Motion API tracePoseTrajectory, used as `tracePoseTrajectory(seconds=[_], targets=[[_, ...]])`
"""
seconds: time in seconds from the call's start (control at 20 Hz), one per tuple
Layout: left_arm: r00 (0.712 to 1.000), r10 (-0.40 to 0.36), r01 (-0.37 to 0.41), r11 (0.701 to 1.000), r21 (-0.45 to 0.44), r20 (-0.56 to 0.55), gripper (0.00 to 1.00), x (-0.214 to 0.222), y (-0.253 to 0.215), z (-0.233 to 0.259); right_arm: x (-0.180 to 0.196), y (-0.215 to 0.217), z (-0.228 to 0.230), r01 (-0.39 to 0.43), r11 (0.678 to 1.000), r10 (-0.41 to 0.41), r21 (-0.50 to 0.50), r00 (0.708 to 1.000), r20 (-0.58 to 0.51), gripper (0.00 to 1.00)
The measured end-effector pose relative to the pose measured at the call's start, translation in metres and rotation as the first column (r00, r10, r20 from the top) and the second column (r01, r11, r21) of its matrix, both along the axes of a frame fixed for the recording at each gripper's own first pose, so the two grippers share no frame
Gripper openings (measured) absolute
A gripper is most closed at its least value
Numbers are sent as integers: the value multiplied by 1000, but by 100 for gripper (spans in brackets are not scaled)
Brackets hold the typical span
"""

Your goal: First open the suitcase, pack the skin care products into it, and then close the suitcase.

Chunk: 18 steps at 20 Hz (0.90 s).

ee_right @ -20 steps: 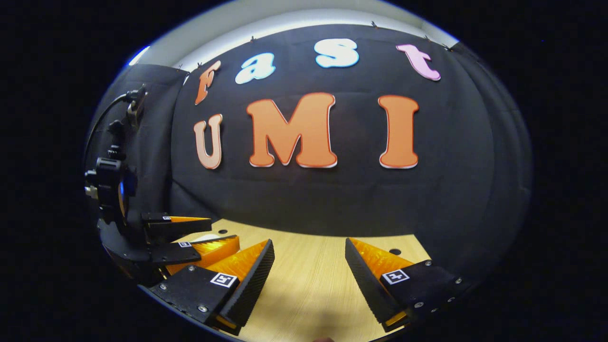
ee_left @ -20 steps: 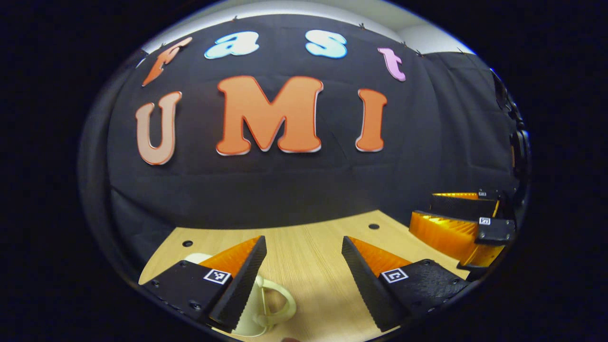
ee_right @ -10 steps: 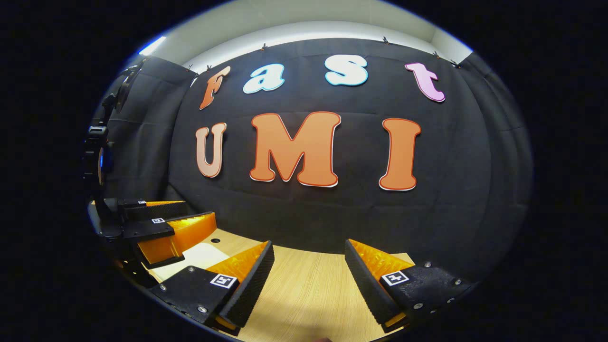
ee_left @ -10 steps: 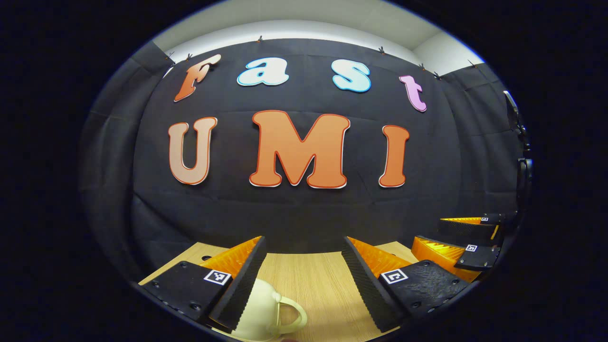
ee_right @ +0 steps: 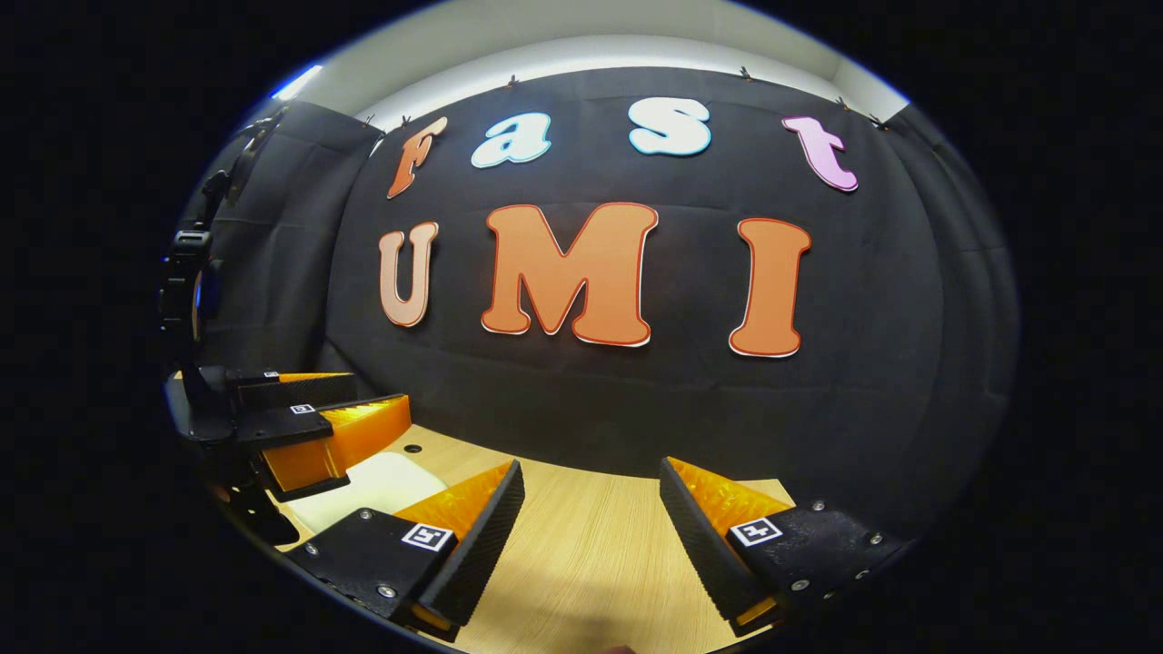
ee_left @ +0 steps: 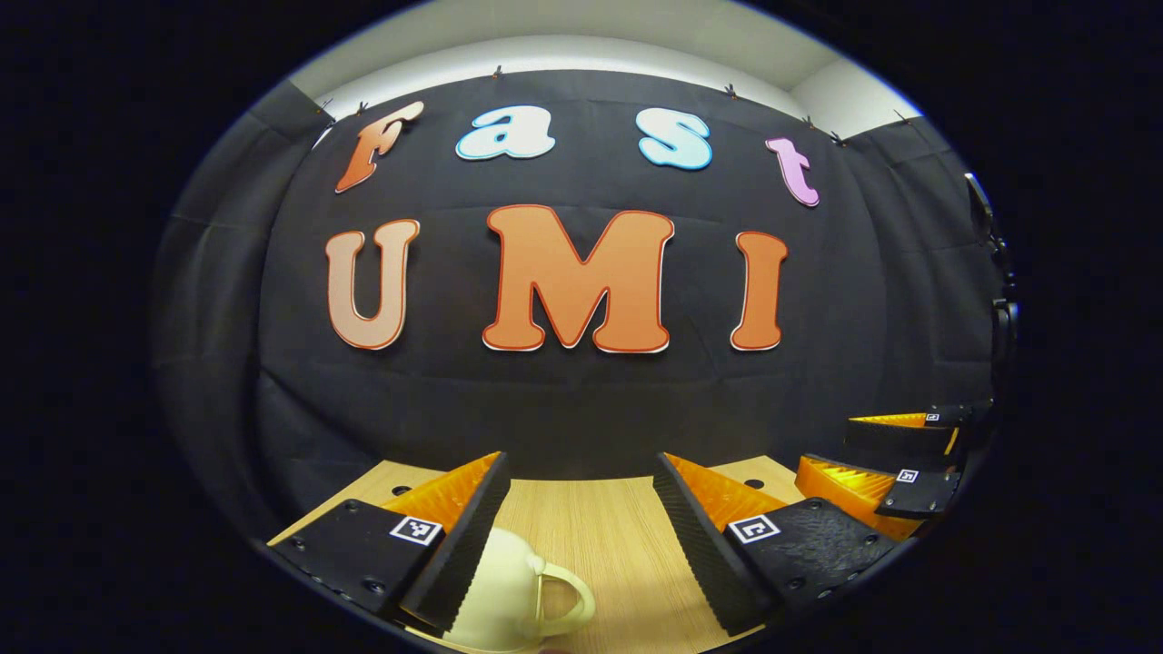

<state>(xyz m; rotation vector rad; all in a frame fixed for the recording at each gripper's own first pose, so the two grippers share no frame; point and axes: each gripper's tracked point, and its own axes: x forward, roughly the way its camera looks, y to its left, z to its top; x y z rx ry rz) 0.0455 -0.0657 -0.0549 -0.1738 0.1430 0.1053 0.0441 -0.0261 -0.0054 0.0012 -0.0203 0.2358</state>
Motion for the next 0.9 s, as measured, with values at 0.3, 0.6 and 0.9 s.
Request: tracePoseTrajectory(seconds=[0.3, 0.6, 0.9], targets=[[1000, 9, -9, 1000, 7, -6, 100, -3, 2, 0, 5, 8, -1, -7, 1000, 7, -2, 1000, -8, 95], [1000, -16, 16, 1000, 11, 2, 98, -4, 1, 4, 2, 28, 7, 20, 1000, -20, 11, 1000, -5, 95], [999, -26, 25, 999, 40, 33, 98, 1, 9, 8, 4, 44, 15, 59, 997, -58, 43, 998, -13, 95]])
